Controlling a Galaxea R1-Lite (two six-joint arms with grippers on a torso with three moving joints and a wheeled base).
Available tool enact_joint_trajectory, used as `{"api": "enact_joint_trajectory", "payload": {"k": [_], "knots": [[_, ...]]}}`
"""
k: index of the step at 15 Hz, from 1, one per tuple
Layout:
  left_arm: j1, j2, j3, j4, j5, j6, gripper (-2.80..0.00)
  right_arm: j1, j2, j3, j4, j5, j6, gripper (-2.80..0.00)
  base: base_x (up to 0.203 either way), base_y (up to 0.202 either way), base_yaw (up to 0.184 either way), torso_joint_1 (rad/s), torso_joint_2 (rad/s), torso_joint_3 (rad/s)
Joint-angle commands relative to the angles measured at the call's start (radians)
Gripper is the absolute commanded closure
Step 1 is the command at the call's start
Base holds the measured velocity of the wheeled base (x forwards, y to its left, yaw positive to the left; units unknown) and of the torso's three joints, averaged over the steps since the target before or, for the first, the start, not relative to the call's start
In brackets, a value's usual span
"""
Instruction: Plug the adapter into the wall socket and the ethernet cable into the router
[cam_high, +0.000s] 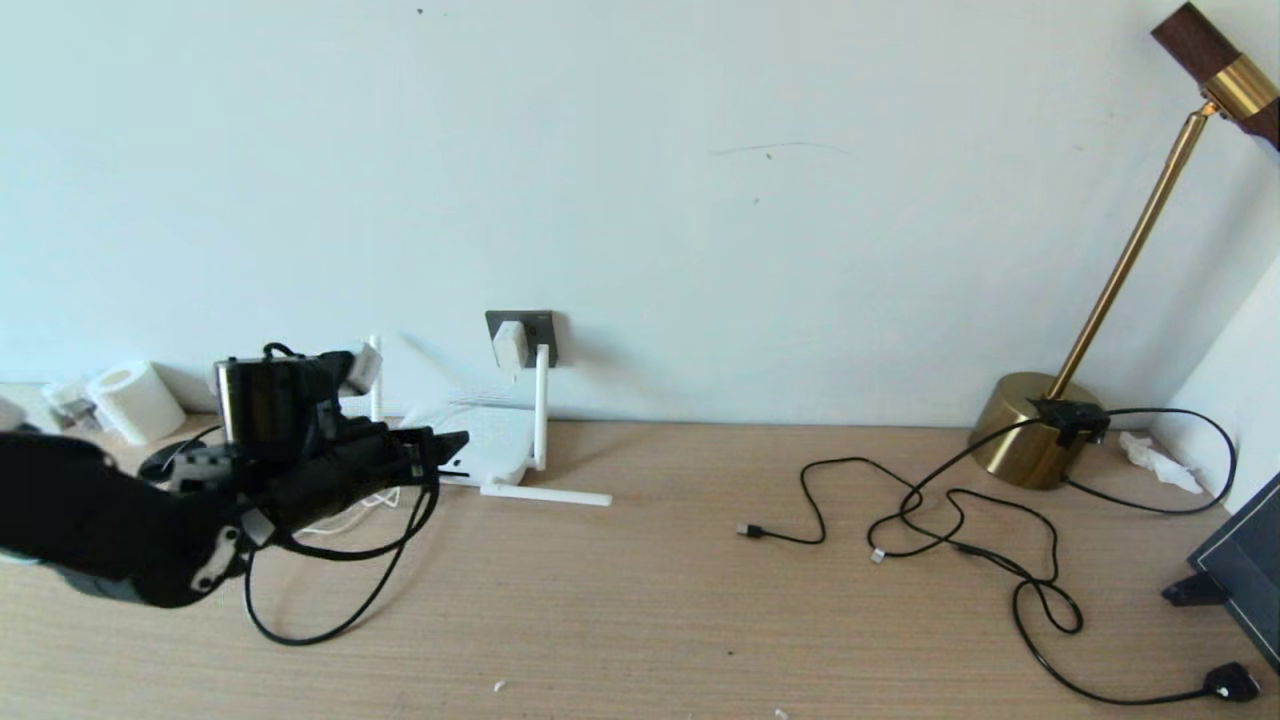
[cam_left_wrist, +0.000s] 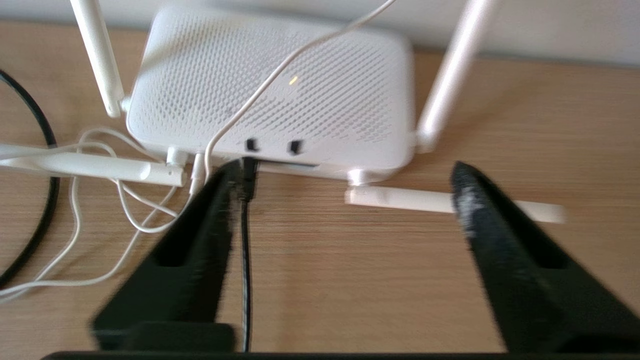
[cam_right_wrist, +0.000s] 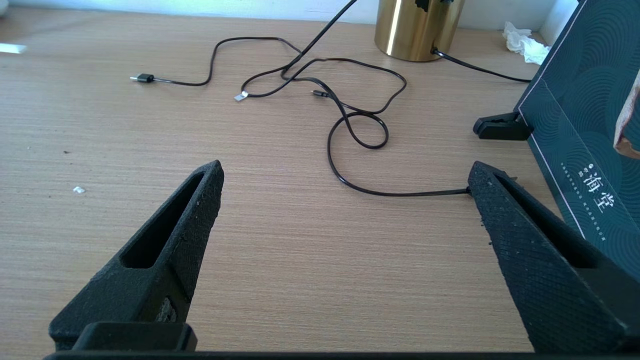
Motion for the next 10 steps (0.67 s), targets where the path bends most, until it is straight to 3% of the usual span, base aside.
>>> {"api": "enact_joint_trajectory", "payload": {"k": [1,5,8,10], "knots": [[-0.024,-0.251,0.038,0.064,-0.001,-0.001,0.0,0.0,0.001,0.001,0.001,0.0,-0.002,-2.8,0.0,0.0,0.0,0.0,0.0,0.0],[-0.086,-0.622,0.17,0.207,0.005,0.008,0.0,0.0,0.001,0.001,0.001,0.0,0.0,-2.8,0.0,0.0,0.0,0.0,0.0,0.0],[-0.112,-0.935,0.339,0.31,0.03,0.025,0.0,0.0,0.001,0.0,0.001,0.0,-0.001,-2.8,0.0,0.0,0.0,0.0,0.0,0.0],[-0.118,-1.126,0.458,0.36,0.082,0.031,0.0,0.0,0.001,-0.001,0.001,0.0,0.0,-2.8,0.0,0.0,0.0,0.0,0.0,0.0]]}}
